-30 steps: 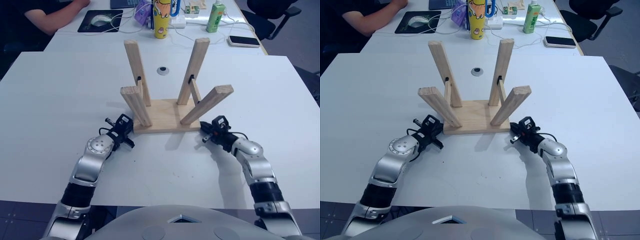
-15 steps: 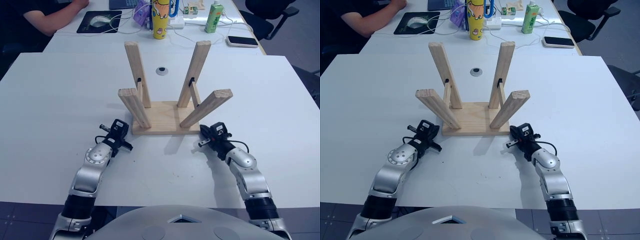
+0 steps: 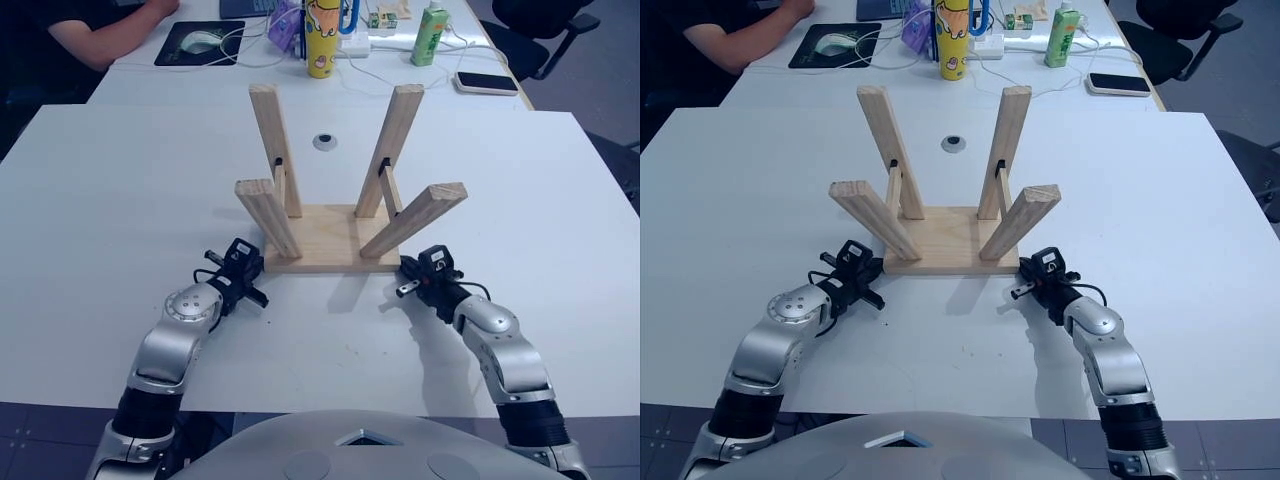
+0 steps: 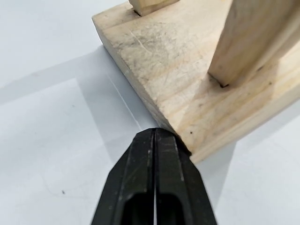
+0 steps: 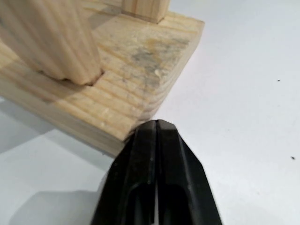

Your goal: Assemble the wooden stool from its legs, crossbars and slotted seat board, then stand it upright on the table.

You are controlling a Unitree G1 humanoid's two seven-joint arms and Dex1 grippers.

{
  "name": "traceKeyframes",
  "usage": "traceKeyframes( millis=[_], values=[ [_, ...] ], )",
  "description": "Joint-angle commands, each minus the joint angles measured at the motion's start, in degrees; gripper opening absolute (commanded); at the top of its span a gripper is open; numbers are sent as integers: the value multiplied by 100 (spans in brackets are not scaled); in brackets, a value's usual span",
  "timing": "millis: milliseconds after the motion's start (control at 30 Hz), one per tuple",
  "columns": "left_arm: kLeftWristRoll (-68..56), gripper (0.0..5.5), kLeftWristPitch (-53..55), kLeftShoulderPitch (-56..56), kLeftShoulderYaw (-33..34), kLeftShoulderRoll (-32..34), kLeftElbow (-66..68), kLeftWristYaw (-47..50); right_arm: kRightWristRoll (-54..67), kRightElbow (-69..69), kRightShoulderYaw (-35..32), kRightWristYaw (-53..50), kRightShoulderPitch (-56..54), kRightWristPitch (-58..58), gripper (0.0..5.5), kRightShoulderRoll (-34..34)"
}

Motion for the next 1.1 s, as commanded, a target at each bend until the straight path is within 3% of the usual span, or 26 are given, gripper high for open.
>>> traceKeyframes(
  millis=[33, 700, 933, 1100],
  values=[
    [-961, 0, 376, -321, -314, -311, -661, -715, 845, -904, 637, 853, -133, 418, 1, 194],
    [-1952, 0, 2092, -1714, 778, -17, -1634, -923, 2750, -2327, -277, 858, -1338, 2516, 1, -14],
    [-2068, 0, 2111, -1913, 1016, 261, -1467, -1064, 3148, -2211, -564, 849, -1774, 2751, 1, -58],
    [-1517, 0, 1152, -1662, 1040, 712, -1126, -1124, 2596, -1697, -724, 931, -1556, 2219, 1, -296]
  ],
)
